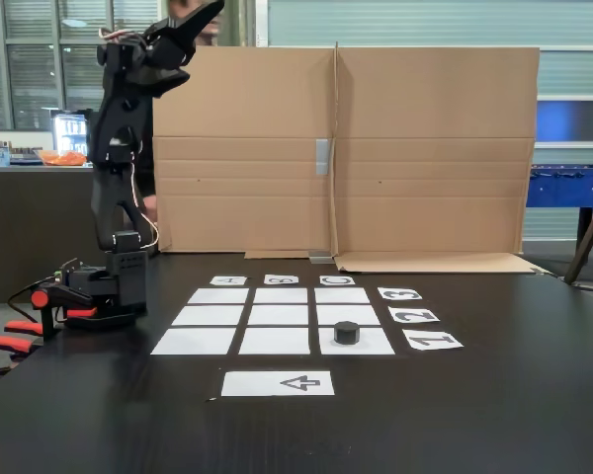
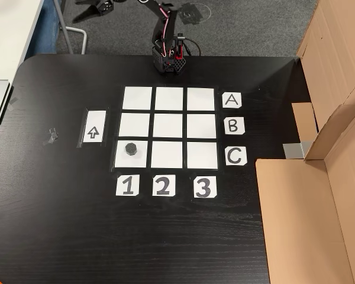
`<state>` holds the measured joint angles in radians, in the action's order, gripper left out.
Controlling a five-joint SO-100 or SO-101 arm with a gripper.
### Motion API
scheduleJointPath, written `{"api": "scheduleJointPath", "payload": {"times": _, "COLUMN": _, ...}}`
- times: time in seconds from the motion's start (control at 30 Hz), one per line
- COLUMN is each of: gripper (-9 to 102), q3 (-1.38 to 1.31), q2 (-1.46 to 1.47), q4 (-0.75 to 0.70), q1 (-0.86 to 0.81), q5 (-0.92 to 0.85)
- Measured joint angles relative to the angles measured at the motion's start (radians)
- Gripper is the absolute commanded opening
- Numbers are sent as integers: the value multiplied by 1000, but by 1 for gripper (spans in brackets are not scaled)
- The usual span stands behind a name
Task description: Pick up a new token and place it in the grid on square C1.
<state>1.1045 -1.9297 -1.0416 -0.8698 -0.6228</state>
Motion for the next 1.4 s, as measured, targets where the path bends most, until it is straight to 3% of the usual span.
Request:
{"api": "scheduleJointPath", "payload": {"times": 0.23, "gripper": 51, "q3": 425, "q2": -121, "q4": 204, "q1": -104, "q5": 0}}
{"api": "scheduleJointPath", "payload": {"times": 0.57, "gripper": 51, "q3": 1065, "q2": -319, "q4": 653, "q1": -250, "q5": 15}}
{"api": "scheduleJointPath", "payload": {"times": 0.67, "gripper": 51, "q3": 1190, "q2": -370, "q4": 710, "q1": -264, "q5": 15}}
{"api": "scheduleJointPath", "payload": {"times": 0.93, "gripper": 51, "q3": 1470, "q2": -584, "q4": 624, "q1": -264, "q5": 15}}
{"api": "scheduleJointPath", "payload": {"times": 1.3, "gripper": 39, "q3": 1628, "q2": -813, "q4": 440, "q1": -221, "q5": 17}}
{"api": "scheduleJointPath", "payload": {"times": 1.4, "gripper": 26, "q3": 1672, "q2": -899, "q4": 385, "q1": -207, "q5": 17}}
